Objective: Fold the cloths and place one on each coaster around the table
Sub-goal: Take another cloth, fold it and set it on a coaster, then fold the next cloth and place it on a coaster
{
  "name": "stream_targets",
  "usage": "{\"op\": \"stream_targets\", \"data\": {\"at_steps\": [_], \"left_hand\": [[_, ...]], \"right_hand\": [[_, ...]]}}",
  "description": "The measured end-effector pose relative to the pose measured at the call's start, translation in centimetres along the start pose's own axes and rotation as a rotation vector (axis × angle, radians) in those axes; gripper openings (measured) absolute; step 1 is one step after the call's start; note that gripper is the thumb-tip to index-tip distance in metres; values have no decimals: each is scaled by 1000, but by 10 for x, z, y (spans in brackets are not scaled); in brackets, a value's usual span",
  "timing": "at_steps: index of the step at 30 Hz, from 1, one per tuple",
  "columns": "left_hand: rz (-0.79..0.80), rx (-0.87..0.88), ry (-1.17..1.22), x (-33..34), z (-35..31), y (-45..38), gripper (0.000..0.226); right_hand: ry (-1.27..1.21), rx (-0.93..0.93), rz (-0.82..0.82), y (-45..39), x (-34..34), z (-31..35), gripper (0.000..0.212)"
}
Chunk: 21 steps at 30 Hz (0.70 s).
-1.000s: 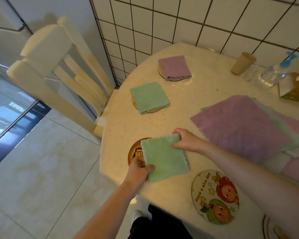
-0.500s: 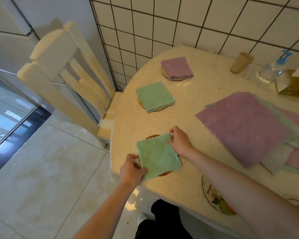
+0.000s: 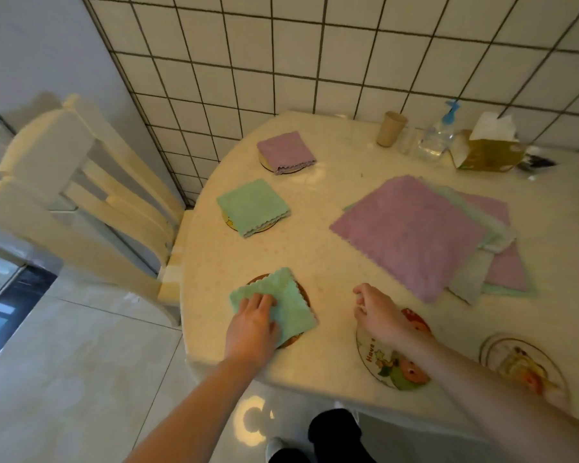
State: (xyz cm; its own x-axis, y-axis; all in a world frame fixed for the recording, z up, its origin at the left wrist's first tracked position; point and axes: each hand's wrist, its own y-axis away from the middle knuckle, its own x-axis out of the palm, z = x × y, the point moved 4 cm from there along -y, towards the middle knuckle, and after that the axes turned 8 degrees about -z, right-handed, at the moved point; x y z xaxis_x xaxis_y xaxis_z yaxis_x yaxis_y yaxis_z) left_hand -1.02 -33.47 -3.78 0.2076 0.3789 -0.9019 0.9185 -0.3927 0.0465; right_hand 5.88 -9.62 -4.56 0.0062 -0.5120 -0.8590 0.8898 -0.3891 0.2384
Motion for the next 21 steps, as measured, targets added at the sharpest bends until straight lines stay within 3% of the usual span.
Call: {"op": "stream_targets", "data": {"at_steps": [6, 11, 16, 21], "left_hand": [[96, 190, -4, 38, -62, -16, 30], [233, 350, -76, 75, -133, -47, 41], [293, 385, -124, 112, -198, -80, 56], [272, 429, -186, 134, -225, -104, 60]], "right_hand": [[34, 31, -67, 1, -36, -61, 33], [268, -125, -94, -18, -65, -118, 19], [404, -231, 8, -40, -69, -145, 31], [526, -327, -1, -52, -60, -149, 42]]}}
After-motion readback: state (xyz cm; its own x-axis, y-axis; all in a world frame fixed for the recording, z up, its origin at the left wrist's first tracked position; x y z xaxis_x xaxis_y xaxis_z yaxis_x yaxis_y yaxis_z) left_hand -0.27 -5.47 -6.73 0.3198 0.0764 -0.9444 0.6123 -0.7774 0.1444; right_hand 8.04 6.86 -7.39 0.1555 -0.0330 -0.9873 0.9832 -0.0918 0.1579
